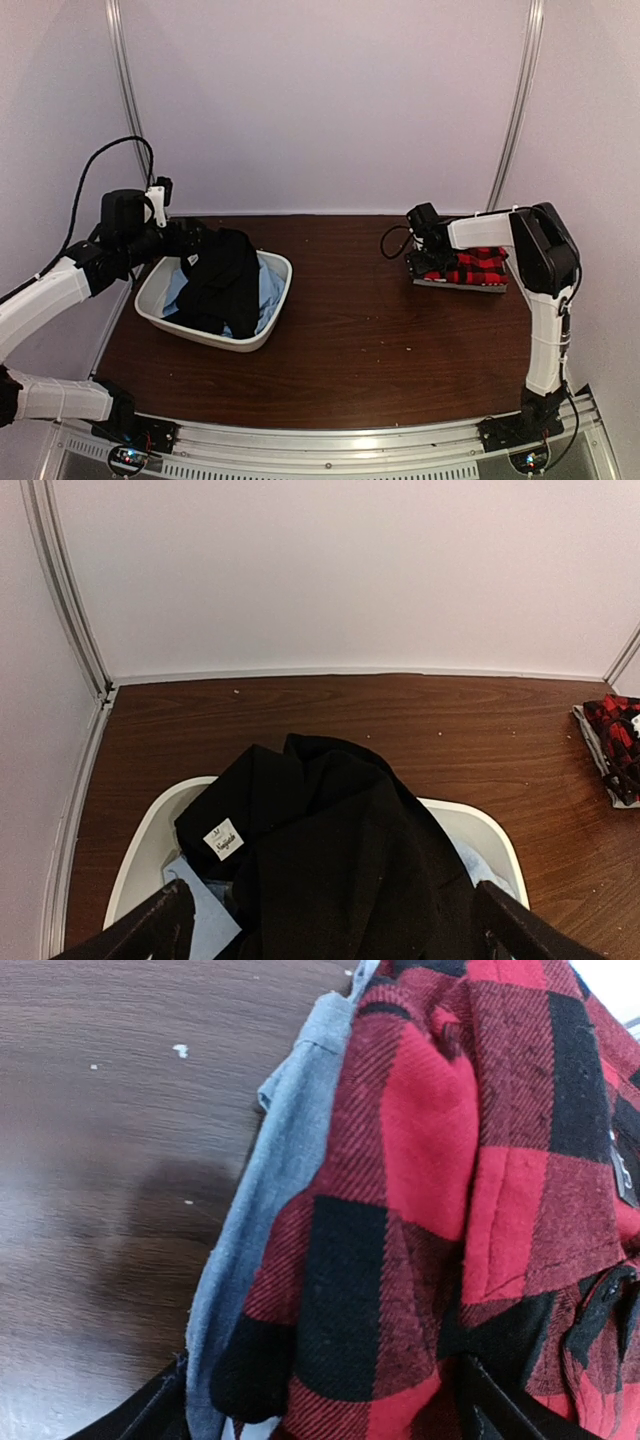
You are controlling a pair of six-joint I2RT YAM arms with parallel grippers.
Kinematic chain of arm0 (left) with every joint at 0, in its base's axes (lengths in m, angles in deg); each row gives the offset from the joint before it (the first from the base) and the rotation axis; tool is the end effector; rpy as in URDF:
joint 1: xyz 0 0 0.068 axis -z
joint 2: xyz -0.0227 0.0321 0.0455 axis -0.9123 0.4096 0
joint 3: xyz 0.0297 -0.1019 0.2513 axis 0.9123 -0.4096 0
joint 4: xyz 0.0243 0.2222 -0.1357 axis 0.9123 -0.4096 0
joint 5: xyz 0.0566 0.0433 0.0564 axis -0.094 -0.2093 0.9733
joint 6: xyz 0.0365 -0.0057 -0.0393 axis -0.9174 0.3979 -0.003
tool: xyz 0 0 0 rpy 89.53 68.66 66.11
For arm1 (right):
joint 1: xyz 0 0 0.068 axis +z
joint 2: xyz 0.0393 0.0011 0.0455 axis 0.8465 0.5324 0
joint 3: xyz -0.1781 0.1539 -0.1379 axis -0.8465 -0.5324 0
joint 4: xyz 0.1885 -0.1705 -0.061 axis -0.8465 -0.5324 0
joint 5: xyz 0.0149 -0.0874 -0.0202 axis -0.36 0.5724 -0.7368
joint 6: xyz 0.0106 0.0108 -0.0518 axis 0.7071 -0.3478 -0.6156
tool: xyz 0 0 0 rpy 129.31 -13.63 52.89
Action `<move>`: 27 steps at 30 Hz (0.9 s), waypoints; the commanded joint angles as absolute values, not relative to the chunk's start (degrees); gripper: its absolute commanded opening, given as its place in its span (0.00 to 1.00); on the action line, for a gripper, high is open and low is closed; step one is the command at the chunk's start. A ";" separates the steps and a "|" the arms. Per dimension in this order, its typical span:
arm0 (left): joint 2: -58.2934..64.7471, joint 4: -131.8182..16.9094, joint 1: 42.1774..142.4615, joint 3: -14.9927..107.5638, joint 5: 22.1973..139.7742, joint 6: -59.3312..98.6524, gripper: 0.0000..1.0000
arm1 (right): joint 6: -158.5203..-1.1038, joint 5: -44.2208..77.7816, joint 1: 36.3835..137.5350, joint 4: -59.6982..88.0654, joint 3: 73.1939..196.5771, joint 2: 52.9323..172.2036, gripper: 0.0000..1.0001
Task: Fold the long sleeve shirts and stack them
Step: Move the bin to the corner of the board.
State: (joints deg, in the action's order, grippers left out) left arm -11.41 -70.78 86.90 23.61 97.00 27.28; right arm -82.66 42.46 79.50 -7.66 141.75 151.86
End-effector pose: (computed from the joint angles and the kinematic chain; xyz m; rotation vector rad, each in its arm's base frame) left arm 0.2294 -0.0833 0.3130 -0.0570 1.9733 -0.3284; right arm 0.4103 0.1510 0.1445 -0.2874 2.5453 -0.2458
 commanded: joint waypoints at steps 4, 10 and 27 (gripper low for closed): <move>-10.80 -69.61 86.56 25.00 96.78 27.24 0.98 | -81.29 44.10 79.22 -6.40 132.87 142.00 0.99; -10.22 -69.73 86.56 25.12 96.23 27.36 0.98 | -73.74 40.87 79.37 -6.20 122.10 128.07 1.00; -10.26 -69.81 86.56 25.12 95.22 27.59 0.98 | -64.69 31.30 66.76 -1.27 115.15 131.59 1.00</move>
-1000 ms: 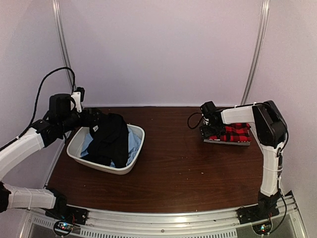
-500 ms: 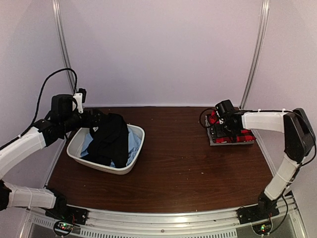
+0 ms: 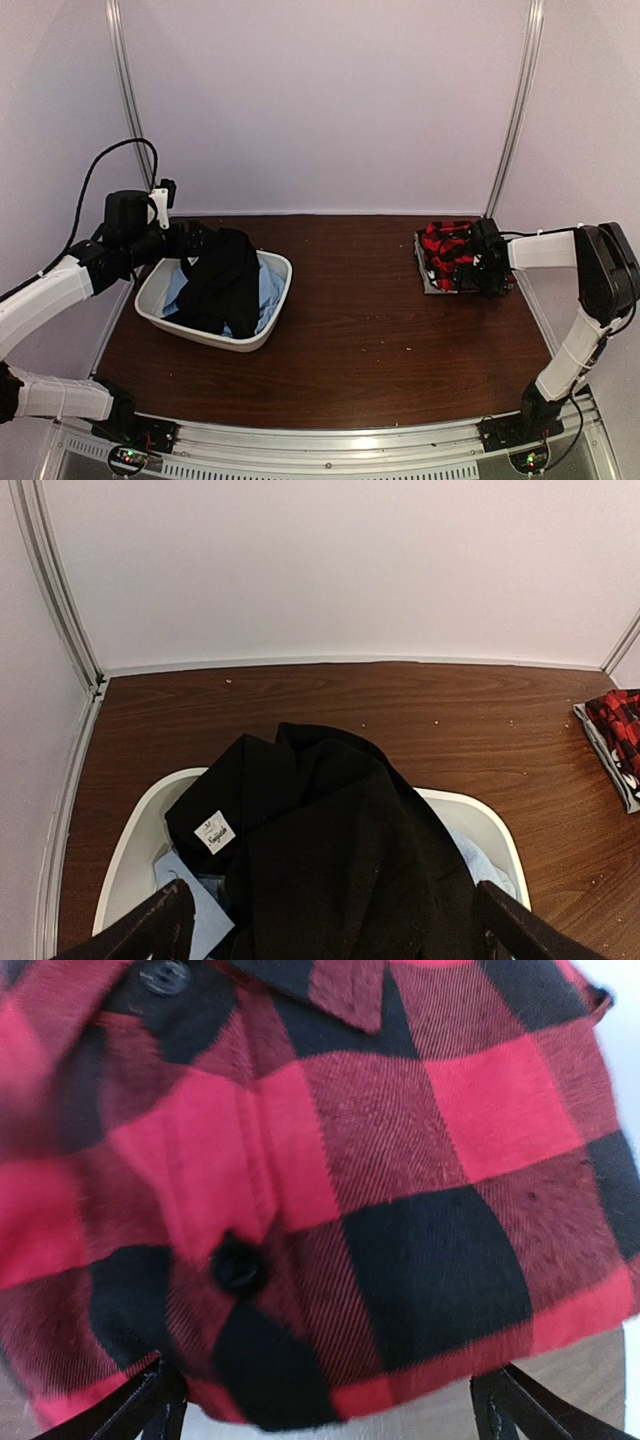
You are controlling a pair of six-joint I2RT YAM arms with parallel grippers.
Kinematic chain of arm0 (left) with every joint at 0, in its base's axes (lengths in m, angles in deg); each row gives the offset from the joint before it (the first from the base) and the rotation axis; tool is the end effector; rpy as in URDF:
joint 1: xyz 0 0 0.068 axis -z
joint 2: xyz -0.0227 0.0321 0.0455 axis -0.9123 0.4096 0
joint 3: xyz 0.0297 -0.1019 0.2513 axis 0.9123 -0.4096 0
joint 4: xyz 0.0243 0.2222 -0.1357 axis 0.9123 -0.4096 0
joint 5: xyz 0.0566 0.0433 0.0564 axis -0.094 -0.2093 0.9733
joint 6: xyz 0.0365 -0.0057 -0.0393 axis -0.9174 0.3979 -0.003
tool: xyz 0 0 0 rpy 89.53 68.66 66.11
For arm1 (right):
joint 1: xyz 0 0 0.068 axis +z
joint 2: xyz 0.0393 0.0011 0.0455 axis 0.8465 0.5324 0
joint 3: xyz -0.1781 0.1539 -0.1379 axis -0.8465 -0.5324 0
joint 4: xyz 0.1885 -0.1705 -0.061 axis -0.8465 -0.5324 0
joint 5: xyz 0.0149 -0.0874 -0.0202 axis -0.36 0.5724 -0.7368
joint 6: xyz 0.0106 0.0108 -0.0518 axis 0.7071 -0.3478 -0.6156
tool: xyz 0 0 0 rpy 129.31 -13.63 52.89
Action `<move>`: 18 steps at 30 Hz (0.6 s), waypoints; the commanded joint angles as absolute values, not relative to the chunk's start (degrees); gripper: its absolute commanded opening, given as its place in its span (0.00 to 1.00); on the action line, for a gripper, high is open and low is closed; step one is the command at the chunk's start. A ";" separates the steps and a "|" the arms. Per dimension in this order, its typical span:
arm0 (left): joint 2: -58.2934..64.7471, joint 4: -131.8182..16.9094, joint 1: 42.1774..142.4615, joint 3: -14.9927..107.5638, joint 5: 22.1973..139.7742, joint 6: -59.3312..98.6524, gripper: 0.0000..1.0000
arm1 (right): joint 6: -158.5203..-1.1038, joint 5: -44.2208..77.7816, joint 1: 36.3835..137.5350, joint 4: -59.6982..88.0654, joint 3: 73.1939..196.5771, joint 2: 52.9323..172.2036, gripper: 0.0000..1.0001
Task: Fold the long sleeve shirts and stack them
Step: Move the bin to the corner of the board.
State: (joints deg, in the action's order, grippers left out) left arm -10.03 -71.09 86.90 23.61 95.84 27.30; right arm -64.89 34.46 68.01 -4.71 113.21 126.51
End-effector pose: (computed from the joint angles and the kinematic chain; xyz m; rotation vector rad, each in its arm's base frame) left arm 0.2335 -0.0856 0.3069 -0.0422 2.0055 -0.3386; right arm 0.3168 0.0505 0.1658 0.3216 2.5815 -0.0319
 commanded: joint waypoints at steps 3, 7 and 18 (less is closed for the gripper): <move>-10.28 -70.07 86.56 25.18 95.46 27.51 0.98 | -66.86 31.65 66.35 -0.86 119.38 136.64 1.00; -10.09 -70.82 86.56 25.27 95.84 27.44 0.98 | -68.57 32.23 65.76 -1.49 124.90 141.47 1.00; -3.57 -74.49 86.63 24.99 91.49 30.85 0.98 | -70.28 34.09 66.39 -0.62 128.00 137.88 1.00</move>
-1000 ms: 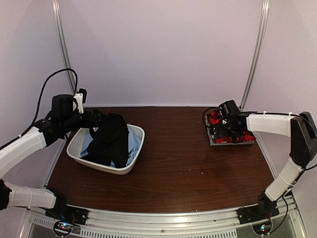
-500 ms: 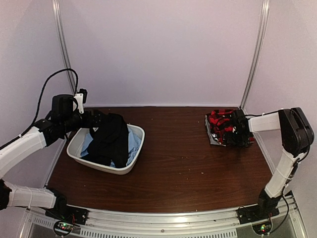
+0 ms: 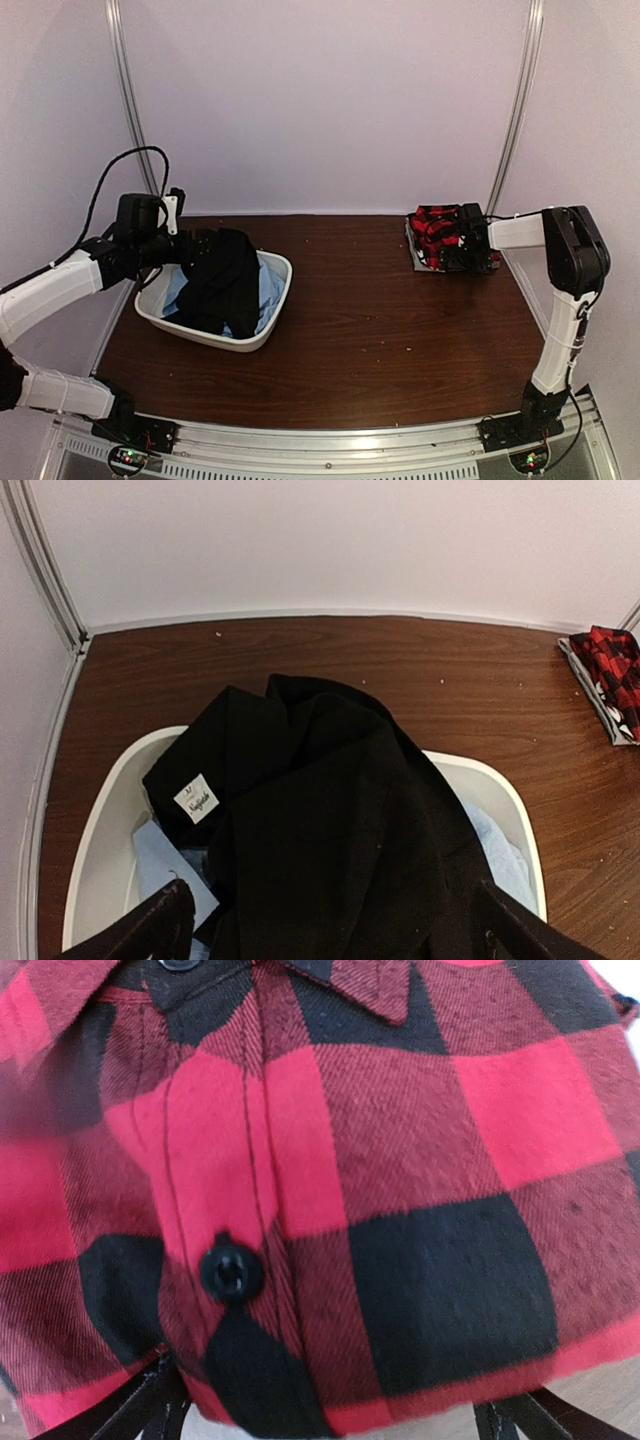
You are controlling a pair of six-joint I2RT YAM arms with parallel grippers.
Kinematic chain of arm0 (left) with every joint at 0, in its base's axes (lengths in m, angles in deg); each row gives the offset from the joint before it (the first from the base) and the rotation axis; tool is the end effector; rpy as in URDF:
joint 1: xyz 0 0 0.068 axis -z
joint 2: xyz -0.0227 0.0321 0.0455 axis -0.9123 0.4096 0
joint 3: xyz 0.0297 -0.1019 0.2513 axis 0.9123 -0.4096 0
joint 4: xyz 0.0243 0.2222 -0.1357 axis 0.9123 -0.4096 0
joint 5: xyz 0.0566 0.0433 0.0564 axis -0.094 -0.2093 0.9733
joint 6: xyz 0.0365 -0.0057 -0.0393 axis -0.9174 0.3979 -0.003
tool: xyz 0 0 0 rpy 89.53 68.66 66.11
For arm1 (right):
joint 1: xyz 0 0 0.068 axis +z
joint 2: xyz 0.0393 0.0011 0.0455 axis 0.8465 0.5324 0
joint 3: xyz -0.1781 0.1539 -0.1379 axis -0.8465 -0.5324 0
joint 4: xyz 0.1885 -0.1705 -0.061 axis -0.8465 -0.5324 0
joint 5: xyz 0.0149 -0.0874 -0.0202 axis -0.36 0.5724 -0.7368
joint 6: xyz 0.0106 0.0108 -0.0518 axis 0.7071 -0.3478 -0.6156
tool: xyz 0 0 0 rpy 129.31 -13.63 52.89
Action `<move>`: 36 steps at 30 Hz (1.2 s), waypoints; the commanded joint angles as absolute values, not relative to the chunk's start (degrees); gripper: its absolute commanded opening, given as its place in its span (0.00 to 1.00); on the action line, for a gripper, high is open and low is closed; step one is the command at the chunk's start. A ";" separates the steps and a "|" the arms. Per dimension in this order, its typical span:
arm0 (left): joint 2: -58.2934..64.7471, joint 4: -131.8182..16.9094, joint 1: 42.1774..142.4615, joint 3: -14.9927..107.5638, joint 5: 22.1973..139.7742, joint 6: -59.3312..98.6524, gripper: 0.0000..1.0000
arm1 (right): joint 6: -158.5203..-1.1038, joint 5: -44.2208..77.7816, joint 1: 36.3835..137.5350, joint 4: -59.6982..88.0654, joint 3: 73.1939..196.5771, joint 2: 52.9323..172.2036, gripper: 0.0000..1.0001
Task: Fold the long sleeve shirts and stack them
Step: Move the bin to the corner of the board, then pick up the crumpled shirt from the bin.
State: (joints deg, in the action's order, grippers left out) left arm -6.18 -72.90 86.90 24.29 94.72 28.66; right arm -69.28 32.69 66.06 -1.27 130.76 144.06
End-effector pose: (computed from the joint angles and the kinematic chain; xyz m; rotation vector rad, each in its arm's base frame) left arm 0.2441 -0.0905 0.2922 -0.0497 2.0950 -0.3439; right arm 0.4013 0.0527 0.1498 0.2570 2.5388 -0.0133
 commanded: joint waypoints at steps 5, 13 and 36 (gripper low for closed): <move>0.36 -74.90 86.65 24.22 89.39 32.94 0.98 | -69.14 34.78 70.01 1.14 119.89 126.14 1.00; 6.35 -77.69 86.65 25.13 92.41 33.00 0.97 | -67.83 33.72 77.23 -1.75 116.20 117.33 1.00; 1.88 -60.69 89.14 49.21 56.87 37.65 0.00 | -63.65 9.85 85.59 11.00 112.60 108.50 1.00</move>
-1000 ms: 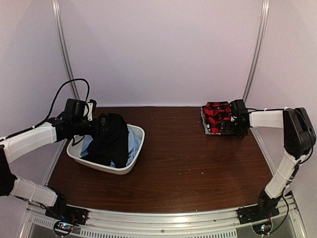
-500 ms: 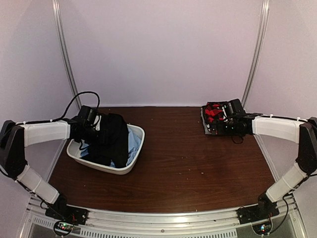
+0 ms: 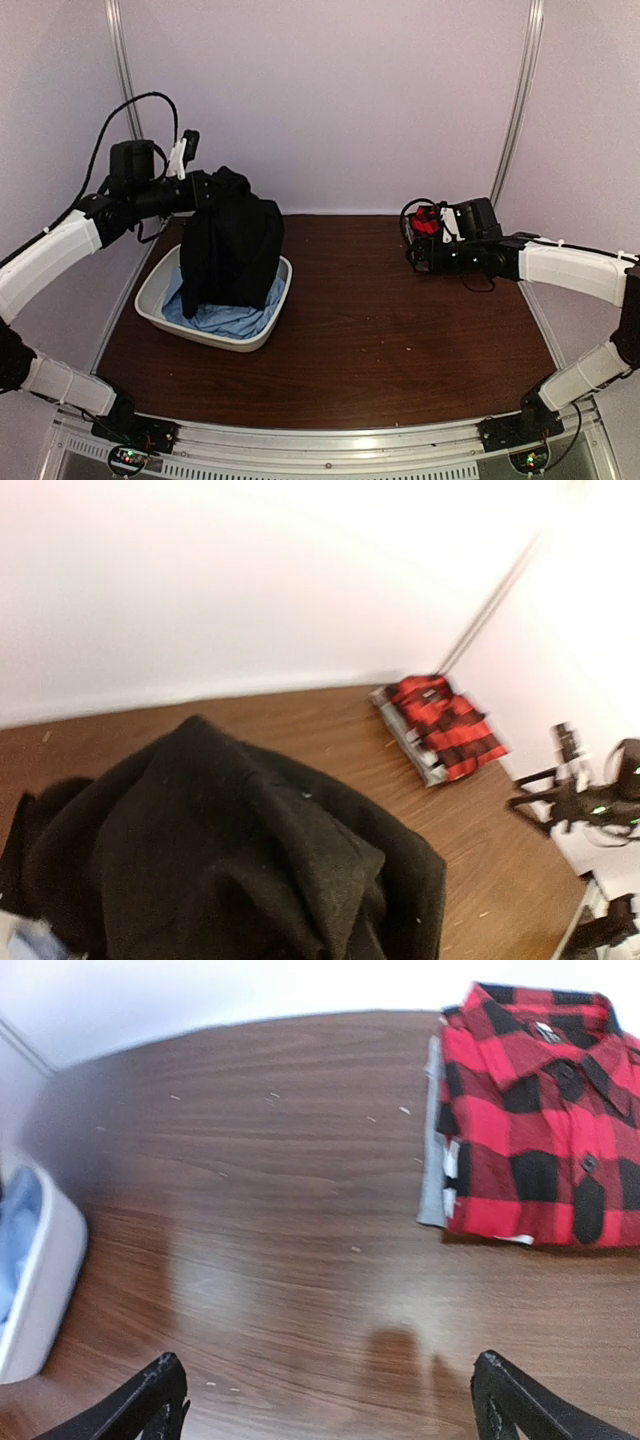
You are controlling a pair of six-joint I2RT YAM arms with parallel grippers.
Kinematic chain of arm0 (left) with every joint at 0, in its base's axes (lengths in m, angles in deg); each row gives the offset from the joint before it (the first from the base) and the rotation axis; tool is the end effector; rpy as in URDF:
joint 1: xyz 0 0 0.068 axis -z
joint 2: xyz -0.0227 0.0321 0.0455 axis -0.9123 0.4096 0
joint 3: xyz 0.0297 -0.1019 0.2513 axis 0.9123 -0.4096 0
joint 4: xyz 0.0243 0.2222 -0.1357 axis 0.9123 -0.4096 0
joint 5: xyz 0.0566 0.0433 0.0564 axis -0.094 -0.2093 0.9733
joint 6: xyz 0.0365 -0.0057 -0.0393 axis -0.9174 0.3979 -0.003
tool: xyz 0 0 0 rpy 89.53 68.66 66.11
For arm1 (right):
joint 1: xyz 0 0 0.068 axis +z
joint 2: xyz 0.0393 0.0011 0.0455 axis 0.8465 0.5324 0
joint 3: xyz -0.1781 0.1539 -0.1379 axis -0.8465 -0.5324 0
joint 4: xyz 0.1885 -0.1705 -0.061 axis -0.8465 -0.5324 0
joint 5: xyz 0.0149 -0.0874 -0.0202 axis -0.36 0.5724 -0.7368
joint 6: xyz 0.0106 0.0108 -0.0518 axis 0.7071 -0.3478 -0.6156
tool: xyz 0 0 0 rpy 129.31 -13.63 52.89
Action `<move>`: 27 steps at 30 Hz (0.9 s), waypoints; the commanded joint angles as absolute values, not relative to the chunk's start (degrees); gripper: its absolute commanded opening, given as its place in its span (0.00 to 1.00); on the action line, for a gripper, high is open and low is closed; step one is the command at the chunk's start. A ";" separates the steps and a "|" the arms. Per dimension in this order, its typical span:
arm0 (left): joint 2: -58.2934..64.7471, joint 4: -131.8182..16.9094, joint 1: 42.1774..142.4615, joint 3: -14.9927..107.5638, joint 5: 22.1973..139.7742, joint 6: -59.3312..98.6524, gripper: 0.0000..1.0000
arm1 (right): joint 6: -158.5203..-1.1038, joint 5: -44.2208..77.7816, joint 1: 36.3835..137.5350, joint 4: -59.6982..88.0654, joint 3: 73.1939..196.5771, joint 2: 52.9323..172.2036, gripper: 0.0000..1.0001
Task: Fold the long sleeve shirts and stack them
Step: Pick up the crumpled shirt from the bin, then place the crumpled shirt at the center of the board.
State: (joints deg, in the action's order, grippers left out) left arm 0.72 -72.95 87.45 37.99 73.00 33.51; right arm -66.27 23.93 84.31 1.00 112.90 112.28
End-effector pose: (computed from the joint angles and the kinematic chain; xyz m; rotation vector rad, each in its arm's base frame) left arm 0.2694 -0.1176 0.3454 0.1263 2.0323 -0.8070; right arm 0.2737 0.1366 0.2439 -0.1286 2.3198 0.4306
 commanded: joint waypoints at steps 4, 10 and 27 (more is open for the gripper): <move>8.09 -52.86 94.95 59.15 50.94 42.12 0.00 | -59.61 -3.08 88.24 23.02 113.67 106.90 1.00; 20.93 -50.03 102.26 73.77 49.16 44.14 0.00 | -54.90 -9.09 92.98 32.78 116.57 105.24 1.00; 40.91 -46.20 107.99 82.10 44.87 51.37 0.00 | -57.49 18.22 92.67 13.52 115.83 95.07 0.91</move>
